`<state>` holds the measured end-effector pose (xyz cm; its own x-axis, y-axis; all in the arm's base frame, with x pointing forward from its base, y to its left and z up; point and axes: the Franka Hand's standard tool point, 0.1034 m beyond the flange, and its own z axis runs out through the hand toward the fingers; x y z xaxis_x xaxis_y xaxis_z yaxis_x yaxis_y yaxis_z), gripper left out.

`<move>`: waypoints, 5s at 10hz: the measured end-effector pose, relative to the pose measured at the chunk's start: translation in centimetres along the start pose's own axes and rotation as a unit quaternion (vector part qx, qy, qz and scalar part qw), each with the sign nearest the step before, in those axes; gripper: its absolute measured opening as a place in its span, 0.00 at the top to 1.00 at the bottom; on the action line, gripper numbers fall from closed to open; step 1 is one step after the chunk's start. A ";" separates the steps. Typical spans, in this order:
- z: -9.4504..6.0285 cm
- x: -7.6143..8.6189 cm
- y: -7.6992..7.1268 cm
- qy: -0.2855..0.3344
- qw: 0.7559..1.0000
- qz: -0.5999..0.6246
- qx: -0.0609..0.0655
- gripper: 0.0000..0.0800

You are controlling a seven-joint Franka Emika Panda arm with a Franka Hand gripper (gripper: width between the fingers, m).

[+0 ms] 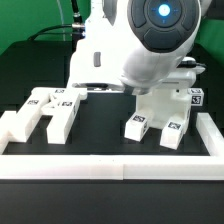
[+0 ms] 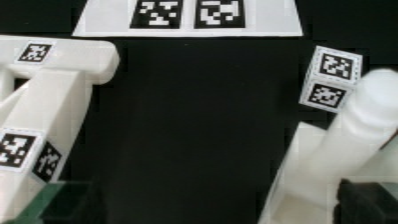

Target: Assemble chair

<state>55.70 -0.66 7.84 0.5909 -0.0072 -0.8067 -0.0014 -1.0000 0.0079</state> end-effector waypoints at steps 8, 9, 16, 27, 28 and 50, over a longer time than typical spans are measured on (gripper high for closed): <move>-2.2 1.1 0.8 0.075 0.997 -0.003 -0.006 0.19; -3.2 1.5 0.8 0.134 0.991 -0.010 -0.008 0.19; -6.2 2.3 2.1 0.390 0.921 -0.020 -0.018 0.19; -2.9 1.8 9.6 0.386 0.922 -0.015 -0.010 0.19; -3.0 1.8 9.5 0.386 0.922 -0.016 -0.010 0.19; 3.6 6.1 11.5 0.416 0.909 0.035 -0.012 0.19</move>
Offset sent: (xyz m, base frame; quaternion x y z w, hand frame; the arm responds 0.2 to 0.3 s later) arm 0.0083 -0.0072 0.0073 0.0063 -0.0111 -0.0092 0.9999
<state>56.35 -12.22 0.89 0.9954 -0.0548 -0.0783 -0.0499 -0.9967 0.0635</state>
